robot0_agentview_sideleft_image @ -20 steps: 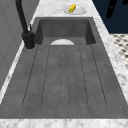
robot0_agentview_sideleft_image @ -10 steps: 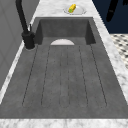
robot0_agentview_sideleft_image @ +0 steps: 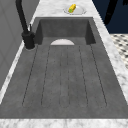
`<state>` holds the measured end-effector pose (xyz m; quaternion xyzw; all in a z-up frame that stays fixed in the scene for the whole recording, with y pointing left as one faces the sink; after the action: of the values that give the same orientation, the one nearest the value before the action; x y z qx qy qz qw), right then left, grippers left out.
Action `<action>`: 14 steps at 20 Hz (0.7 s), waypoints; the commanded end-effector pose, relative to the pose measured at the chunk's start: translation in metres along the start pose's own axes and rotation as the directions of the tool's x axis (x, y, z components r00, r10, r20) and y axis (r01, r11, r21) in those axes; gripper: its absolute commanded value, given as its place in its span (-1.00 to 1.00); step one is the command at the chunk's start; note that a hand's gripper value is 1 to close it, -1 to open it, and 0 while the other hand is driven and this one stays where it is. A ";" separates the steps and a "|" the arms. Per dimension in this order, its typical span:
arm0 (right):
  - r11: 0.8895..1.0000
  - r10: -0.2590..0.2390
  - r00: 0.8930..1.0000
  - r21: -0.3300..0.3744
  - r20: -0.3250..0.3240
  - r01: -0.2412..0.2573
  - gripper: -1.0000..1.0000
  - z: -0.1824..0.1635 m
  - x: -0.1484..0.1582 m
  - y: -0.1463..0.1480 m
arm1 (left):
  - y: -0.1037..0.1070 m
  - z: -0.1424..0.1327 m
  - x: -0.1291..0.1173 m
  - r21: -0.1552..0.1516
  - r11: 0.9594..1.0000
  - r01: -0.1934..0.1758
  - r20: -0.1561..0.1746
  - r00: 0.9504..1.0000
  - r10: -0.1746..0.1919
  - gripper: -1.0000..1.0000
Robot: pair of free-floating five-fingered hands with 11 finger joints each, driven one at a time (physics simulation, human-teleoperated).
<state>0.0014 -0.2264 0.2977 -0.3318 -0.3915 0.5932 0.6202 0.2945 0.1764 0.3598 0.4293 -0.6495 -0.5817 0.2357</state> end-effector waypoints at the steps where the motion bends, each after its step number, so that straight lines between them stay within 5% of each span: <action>1: 1.000 0.000 1.000 0.000 0.000 0.000 0.00 0.000 0.000 0.000 | -0.004 0.002 -0.001 -0.030 0.997 -0.071 0.111 0.991 0.074 -1.00; 14: 1.000 0.000 1.000 0.000 0.000 0.000 0.00 0.000 0.000 0.000 | -0.004 0.013 -0.012 -0.139 0.980 -0.142 0.087 0.984 0.155 -1.00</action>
<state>0.0014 -0.2264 0.2977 -0.3318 -0.3915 0.5932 0.6202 0.2926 0.1873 0.3563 0.3904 -0.6531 -0.5965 0.2554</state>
